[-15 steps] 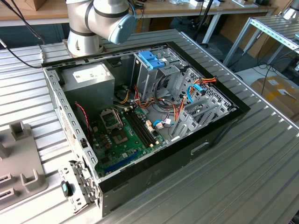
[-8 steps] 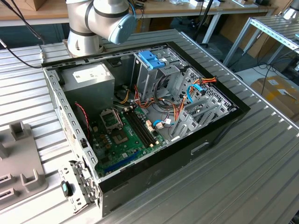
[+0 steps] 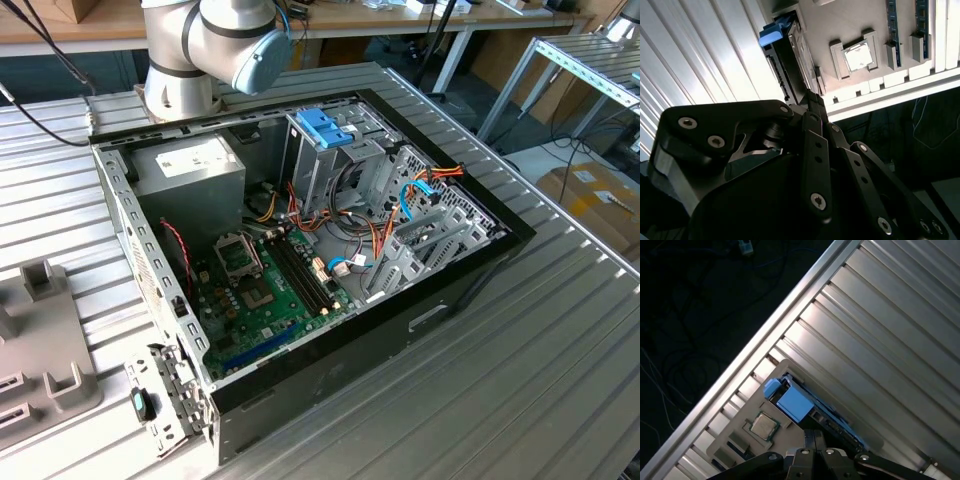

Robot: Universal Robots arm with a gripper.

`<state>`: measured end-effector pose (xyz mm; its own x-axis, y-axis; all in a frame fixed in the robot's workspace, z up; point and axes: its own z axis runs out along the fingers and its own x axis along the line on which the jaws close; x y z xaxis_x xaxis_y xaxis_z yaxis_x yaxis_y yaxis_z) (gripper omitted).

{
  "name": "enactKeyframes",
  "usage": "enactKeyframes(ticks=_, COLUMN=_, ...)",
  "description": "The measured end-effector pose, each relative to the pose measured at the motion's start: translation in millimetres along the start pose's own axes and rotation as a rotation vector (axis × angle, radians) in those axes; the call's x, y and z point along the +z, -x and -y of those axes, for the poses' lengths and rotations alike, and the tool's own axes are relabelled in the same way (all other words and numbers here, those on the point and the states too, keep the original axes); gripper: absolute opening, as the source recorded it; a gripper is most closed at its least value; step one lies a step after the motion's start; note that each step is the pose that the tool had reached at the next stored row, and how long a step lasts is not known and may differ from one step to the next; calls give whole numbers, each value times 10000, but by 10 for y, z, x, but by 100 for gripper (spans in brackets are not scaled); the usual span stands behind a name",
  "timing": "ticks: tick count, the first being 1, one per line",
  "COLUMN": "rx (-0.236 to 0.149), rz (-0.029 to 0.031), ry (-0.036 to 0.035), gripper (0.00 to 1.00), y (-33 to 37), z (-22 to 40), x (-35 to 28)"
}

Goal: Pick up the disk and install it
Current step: 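Pick up the disk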

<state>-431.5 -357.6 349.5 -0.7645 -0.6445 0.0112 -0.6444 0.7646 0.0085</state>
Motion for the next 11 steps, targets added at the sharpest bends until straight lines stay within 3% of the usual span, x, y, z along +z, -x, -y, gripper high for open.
enactKeyframes(ticks=11, rx=-1040, rz=-9, ry=-12, gripper=11, y=0, z=0, x=0)
